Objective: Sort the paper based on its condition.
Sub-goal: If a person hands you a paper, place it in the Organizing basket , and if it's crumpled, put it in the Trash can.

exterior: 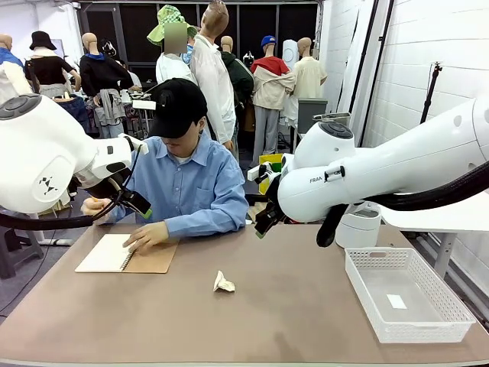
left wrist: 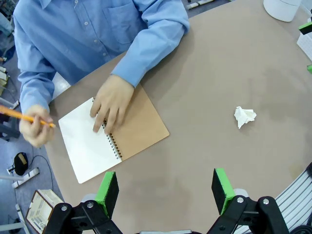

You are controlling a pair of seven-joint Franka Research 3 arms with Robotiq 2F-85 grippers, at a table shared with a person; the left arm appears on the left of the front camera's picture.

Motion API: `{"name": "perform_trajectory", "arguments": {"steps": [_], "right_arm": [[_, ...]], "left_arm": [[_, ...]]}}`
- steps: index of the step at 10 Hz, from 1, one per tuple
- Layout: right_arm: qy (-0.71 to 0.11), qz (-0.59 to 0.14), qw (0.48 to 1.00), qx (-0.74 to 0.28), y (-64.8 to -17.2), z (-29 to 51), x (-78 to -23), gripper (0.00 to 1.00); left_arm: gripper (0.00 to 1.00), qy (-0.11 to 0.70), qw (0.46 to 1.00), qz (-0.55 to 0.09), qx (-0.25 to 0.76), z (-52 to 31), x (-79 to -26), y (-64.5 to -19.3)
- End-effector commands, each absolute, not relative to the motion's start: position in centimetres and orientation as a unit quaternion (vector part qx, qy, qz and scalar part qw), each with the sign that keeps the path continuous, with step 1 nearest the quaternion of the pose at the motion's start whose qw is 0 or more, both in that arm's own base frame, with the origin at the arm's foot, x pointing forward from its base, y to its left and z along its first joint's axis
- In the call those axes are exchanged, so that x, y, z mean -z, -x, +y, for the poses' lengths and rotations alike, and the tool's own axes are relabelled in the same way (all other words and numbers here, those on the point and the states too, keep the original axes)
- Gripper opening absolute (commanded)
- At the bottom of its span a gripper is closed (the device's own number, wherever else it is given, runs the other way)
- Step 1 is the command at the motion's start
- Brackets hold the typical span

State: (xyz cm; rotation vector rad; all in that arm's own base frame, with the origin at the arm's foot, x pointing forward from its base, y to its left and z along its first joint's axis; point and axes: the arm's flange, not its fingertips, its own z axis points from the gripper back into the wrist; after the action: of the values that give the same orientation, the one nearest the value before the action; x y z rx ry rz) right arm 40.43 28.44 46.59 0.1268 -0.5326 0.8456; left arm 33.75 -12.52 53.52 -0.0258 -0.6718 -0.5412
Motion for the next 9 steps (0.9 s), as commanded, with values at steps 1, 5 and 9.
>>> {"name": "perform_trajectory", "arguments": {"steps": [1,5,9], "right_arm": [[-0.061,-0.255,0.876,-0.405,-40.4,28.4,-46.6,1.00],[-0.070,-0.212,0.888,-0.403,-43.8,32.3,-43.3,1.00],[-0.088,-0.174,0.887,-0.419,-45.6,37.0,-40.4,1.00]], "left_arm": [[1.00,0.012,0.909,-0.323,0.262,-12.5,-53.4,-33.7],[1.00,0.012,0.909,-0.323,0.262,-12.5,-53.4,-33.7],[1.00,0.012,0.909,-0.323,0.262,-12.5,-53.4,-33.7]]}}
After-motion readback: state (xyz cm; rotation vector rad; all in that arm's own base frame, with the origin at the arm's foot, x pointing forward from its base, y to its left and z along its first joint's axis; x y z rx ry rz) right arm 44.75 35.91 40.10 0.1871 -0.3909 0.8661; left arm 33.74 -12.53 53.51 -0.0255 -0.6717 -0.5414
